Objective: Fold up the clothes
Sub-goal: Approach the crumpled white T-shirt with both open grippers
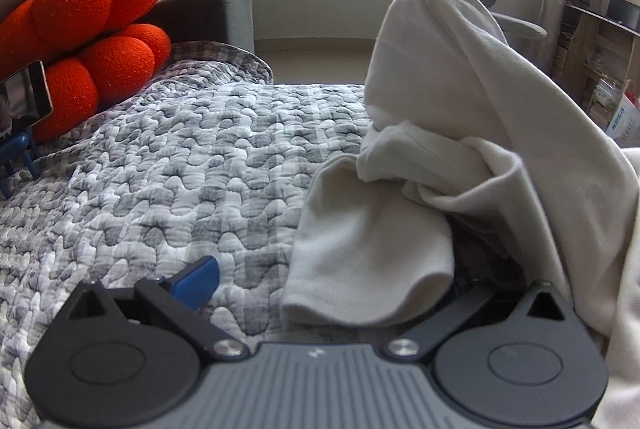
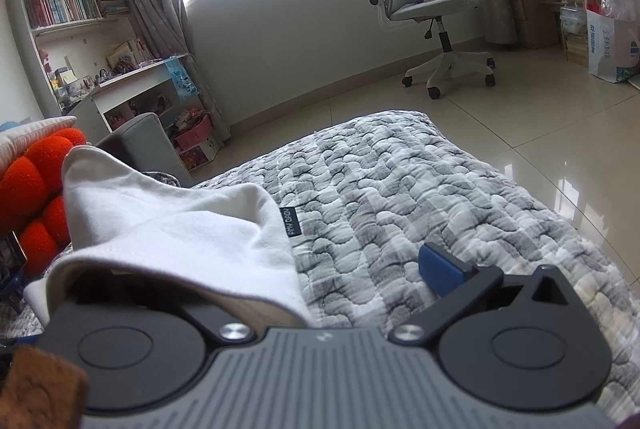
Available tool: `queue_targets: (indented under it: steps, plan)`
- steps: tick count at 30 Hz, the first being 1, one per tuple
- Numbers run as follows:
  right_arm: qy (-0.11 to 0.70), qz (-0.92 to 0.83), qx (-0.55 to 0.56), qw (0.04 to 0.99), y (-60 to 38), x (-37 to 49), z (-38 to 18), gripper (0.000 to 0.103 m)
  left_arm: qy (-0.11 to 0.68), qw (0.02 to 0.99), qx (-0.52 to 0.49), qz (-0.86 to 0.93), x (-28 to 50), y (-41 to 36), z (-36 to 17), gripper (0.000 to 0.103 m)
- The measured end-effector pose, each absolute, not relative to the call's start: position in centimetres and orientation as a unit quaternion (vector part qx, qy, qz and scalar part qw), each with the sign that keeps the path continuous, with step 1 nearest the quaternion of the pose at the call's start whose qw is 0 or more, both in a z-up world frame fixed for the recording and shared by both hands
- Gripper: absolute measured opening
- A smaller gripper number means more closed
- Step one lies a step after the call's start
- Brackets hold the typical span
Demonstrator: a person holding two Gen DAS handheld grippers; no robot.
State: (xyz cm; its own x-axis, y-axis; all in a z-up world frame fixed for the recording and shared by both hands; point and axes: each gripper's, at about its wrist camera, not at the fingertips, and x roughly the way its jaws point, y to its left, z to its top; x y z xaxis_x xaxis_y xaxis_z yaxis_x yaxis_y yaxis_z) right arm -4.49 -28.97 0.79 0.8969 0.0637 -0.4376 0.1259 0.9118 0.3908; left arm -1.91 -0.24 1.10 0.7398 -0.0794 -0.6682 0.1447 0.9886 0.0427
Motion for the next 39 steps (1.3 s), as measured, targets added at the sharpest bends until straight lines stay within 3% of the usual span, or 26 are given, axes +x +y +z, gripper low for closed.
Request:
queue_targets:
  steps: [9, 16, 20, 29, 39]
  plan:
    - [0.282, -0.017, 0.116, 0.952, -27.0, -5.2, 0.9, 0.103, 0.361, 0.928, 0.094, -0.009, -3.2, -0.2, 3.5, 0.103]
    - [0.338, -0.027, 0.010, 0.941, -24.7, -5.9, 1.1, 0.103, 0.368, 0.929, 0.046, -0.005, -5.0, 0.4, 7.1, 0.103]
    - [0.345, -0.047, 0.045, 0.936, -25.9, -6.9, 1.7, 0.103, 0.373, 0.927, 0.018, -0.001, -6.4, 0.1, 8.4, 0.103]
    - [0.285, -0.038, 0.021, 0.958, -24.0, -8.5, 9.3, 0.103, 0.384, 0.923, -0.014, 0.014, -7.6, 0.1, 9.3, 0.103]
    - [0.271, 0.002, -0.008, 0.962, -18.1, -6.5, 16.4, 0.103, 0.376, 0.926, -0.039, 0.023, -6.3, 0.9, 12.7, 0.103]
